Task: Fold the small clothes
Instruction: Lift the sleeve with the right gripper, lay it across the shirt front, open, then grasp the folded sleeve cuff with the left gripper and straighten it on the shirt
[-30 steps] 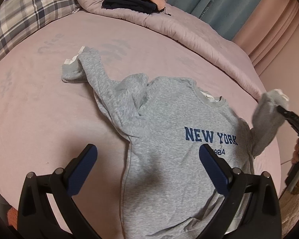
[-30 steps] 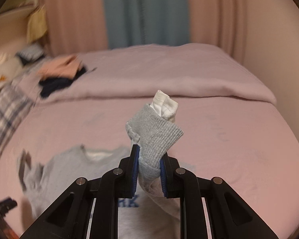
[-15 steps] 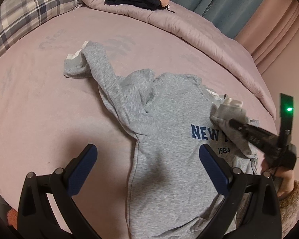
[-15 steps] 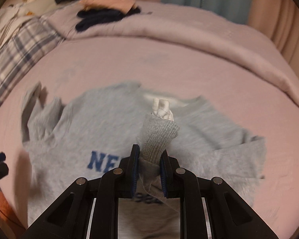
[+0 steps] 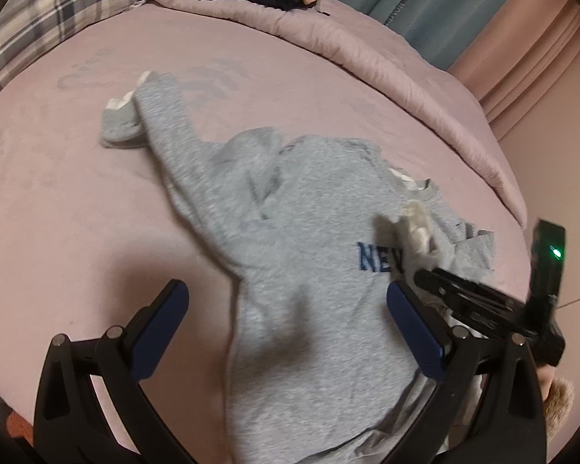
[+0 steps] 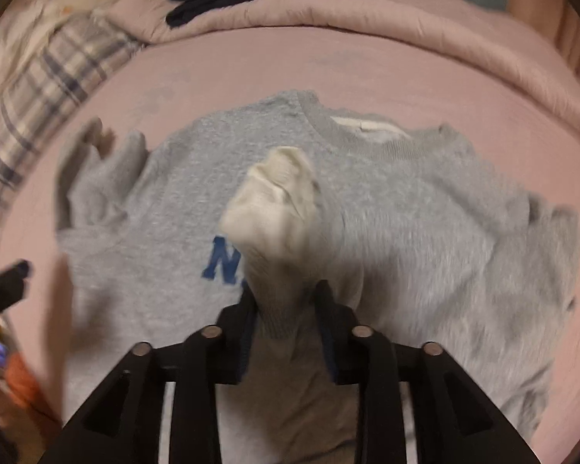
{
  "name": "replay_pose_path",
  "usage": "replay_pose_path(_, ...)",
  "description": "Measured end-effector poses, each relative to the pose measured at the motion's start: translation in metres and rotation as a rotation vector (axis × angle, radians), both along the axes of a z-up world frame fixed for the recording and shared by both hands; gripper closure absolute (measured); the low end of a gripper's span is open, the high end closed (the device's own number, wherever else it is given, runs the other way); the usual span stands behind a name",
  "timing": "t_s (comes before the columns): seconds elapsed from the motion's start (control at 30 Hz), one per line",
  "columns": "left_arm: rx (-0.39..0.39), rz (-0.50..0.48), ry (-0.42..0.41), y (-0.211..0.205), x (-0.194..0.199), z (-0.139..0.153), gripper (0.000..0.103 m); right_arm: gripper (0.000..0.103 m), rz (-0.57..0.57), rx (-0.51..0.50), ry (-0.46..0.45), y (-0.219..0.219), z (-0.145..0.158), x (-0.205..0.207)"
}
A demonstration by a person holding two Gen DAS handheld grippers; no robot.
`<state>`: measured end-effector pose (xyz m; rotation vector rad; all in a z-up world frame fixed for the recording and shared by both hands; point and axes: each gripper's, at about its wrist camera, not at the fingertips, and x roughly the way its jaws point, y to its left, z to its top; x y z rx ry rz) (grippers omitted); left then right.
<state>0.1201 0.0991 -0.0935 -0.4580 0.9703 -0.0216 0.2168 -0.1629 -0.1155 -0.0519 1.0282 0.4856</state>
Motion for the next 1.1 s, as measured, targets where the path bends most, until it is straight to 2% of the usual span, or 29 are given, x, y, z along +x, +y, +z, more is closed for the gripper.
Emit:
replay_pose_path(0.03, -0.009, -0.01, -0.004, -0.003, 0.004, 0.001, 0.001, 0.06, -0.011, 0.031, 0.007, -0.007, 0.002, -0.002)
replay_pose_path(0.1, -0.028, -0.036, -0.005, -0.011, 0.015, 0.003, 0.001, 0.046, -0.051, 0.097, -0.003, -0.03, 0.013, -0.009)
replay_pose_path(0.2, -0.038, -0.073, -0.002, -0.026, 0.035, 0.001, 0.001, 0.037, -0.14, 0.127, -0.048, -0.066, 0.029, -0.019)
replay_pose_path(0.33, -0.056, -0.129, 0.06, -0.055, 0.069, -0.02, 0.001, 0.034, -0.321, 0.119, -0.086, -0.12, 0.03, -0.025)
replay_pose_path(0.47, -0.066, -0.162, 0.123, -0.081, 0.099, -0.046, 0.003, 0.034, -0.476, 0.188, -0.039, -0.174, 0.007, -0.021)
replay_pose_path(0.57, -0.089, -0.163, 0.175, -0.092, 0.116, -0.066, 0.01, 0.034, -0.534, 0.238, -0.007, -0.198, -0.01, -0.02)
replay_pose_path(0.63, -0.087, -0.141, 0.15, -0.097, 0.119, -0.069, 0.01, 0.034, -0.547, 0.255, 0.005, -0.206, -0.017, -0.018)
replay_pose_path(0.67, -0.087, -0.146, 0.13, -0.099, 0.118, -0.067, 0.019, 0.034, -0.546, 0.263, 0.013, -0.208, -0.021, -0.017)
replay_pose_path(0.7, -0.101, -0.17, 0.115, -0.103, 0.118, -0.067, 0.036, 0.034, -0.541, 0.274, 0.017, -0.209, -0.025, -0.016)
replay_pose_path(0.73, -0.119, -0.183, 0.113, -0.105, 0.118, -0.068, 0.043, 0.034, -0.536, 0.288, 0.018, -0.211, -0.027, -0.016)
replay_pose_path(0.77, -0.131, -0.19, 0.113, -0.107, 0.118, -0.069, 0.054, 0.036, -0.529, 0.305, 0.021, -0.211, -0.03, -0.014)
replay_pose_path(0.8, -0.141, -0.198, 0.111, -0.108, 0.118, -0.071, 0.07, 0.044, -0.511, 0.331, 0.024, -0.21, -0.034, -0.011)
replay_pose_path(0.83, -0.144, -0.196, 0.106, -0.108, 0.117, -0.07, 0.079, 0.05, -0.496, 0.346, 0.028, -0.211, -0.036, -0.009)
replay_pose_path(0.87, -0.149, -0.19, 0.095, -0.106, 0.116, -0.067, 0.088, 0.069, -0.485, 0.352, 0.037, -0.211, -0.038, -0.007)
replay_pose_path(0.9, -0.177, -0.185, 0.088, -0.103, 0.115, -0.063, 0.089, 0.086, -0.48, 0.351, 0.046, -0.211, -0.04, -0.005)
replay_pose_path(0.93, -0.195, -0.17, 0.068, -0.099, 0.113, -0.057, 0.089, 0.09, -0.488, 0.334, 0.039, -0.209, -0.04, -0.004)
replay_pose_path(0.97, -0.191, -0.146, 0.037, -0.094, 0.11, -0.047, 0.089, 0.092, -0.499, 0.329, 0.025, -0.211, -0.038, -0.006)
replay_pose_path(1.03, -0.134, -0.098, -0.058, -0.083, 0.098, -0.021, 0.089, 0.095, -0.53, 0.369, -0.02, -0.215, -0.027, -0.015)
replay_pose_path(1.1, -0.151, -0.092, -0.103, -0.074, 0.088, -0.008, 0.089, 0.097, -0.551, 0.412, -0.043, -0.223, -0.019, -0.023)
